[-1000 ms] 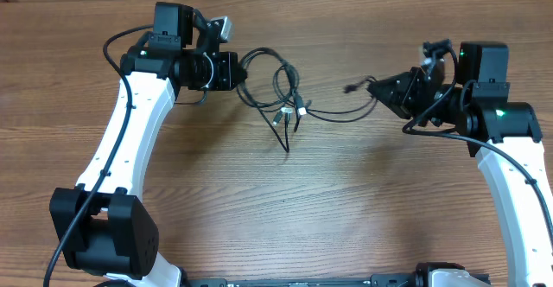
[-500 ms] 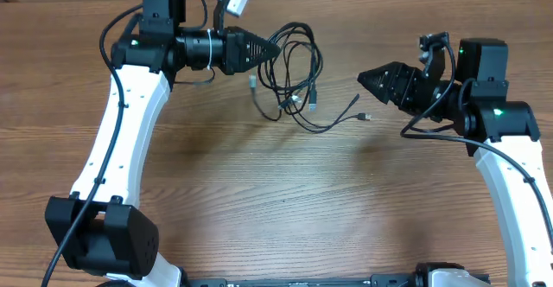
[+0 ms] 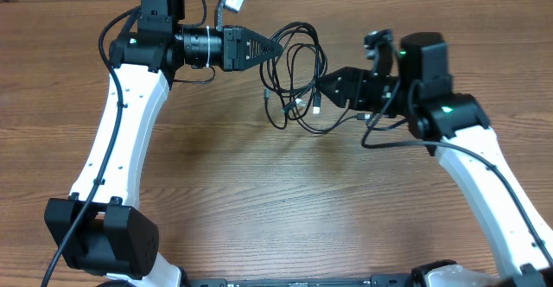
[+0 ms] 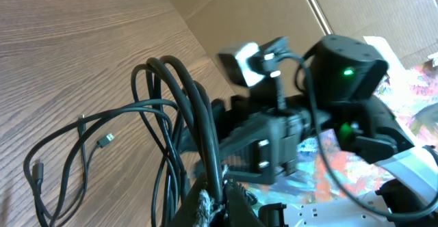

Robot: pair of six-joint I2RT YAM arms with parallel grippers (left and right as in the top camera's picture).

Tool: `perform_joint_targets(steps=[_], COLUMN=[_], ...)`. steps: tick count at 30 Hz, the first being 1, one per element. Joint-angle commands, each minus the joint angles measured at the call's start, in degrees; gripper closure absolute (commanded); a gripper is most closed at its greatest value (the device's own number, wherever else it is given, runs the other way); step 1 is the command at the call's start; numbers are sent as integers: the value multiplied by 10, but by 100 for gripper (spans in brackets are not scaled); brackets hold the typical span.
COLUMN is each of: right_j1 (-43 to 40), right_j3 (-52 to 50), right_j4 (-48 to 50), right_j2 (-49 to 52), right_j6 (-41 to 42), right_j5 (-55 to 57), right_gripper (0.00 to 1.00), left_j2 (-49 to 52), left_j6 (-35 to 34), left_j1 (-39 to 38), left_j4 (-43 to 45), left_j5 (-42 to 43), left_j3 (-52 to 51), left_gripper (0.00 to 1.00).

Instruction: Untangle cables

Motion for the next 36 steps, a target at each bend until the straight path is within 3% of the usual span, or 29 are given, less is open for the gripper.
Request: perform_joint_targets(steps=[1,8,14,18,23,36], right_j1=[16,45,59,57,57,57], right_j3=[7,7,7,7,8,56], right_j4=[31,65,28,14,-26,-290], right_j2=[33,43,47,48,46,36], right_j6=[21,78,162,170,180,162], right_j5=[-19,9,106,118,140,494], right_gripper=[47,58,86,96,96,96], left_j2=[-10,-9,-9,-9,-9,-9], left_j6=[-11,-32,-40,-40,-40,0], left_j1=[-3,-4,-4,-4,-4,-4], left_j4=[-7,-13,-11,-12,-17,-72], left_j5=[-10,-51,-55,-71,-132,-297], left_j3=[17,17,17,17,17,17], left_gripper=[96,96,96,96,96,96])
